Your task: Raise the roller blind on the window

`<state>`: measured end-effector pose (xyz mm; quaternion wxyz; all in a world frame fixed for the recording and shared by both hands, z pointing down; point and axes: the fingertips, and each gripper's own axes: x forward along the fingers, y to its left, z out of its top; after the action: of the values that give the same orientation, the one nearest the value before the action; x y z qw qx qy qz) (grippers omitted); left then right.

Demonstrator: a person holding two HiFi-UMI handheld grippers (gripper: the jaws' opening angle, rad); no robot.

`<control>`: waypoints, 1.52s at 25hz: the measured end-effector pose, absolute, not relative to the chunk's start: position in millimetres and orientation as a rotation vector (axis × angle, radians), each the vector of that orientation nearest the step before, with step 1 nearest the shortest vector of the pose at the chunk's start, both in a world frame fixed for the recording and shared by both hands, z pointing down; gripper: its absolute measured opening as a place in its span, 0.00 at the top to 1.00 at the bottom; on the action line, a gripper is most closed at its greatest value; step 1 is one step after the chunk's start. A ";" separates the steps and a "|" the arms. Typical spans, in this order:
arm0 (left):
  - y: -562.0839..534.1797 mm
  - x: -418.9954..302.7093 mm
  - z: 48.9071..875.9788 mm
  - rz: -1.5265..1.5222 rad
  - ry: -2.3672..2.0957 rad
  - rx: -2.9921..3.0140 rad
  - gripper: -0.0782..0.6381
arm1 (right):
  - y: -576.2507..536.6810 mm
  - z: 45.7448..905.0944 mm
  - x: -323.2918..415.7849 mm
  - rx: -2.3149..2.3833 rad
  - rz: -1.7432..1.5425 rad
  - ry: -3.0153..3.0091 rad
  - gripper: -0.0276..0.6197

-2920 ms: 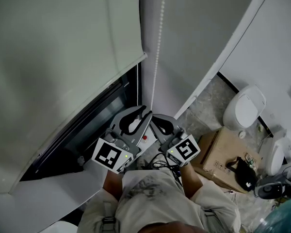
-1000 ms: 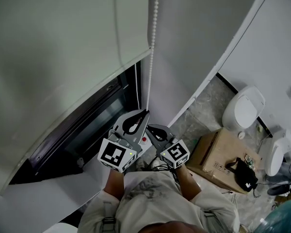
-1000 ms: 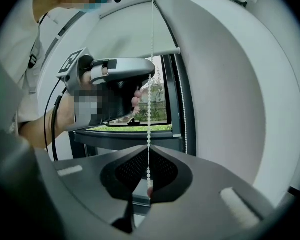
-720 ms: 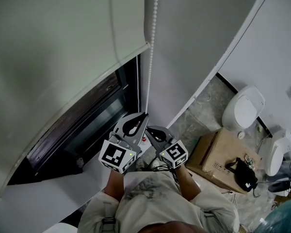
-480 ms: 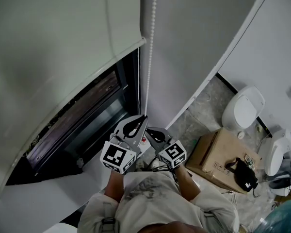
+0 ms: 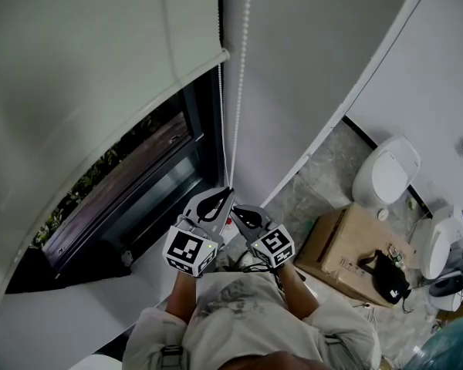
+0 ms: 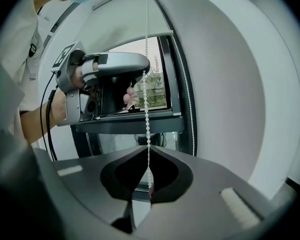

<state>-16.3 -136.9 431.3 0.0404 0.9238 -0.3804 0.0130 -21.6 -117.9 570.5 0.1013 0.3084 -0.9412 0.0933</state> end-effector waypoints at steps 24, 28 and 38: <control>-129.3 -25.1 432.3 0.028 -1.191 2.827 0.87 | -114.8 365.1 -11.2 0.940 -0.217 -3.091 0.85; -125.6 -24.4 430.4 0.026 -1.194 2.827 0.87 | -120.0 340.8 -12.1 0.936 -0.266 -3.122 0.84; -121.9 -19.7 430.9 0.027 -1.191 2.832 0.87 | -128.3 291.6 -24.5 0.888 -0.336 -3.196 0.82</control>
<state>-19.7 -121.9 430.9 0.0346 0.9212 -0.3875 0.0087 -24.5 -128.3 291.6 -0.0958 0.2650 -0.9542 -0.1002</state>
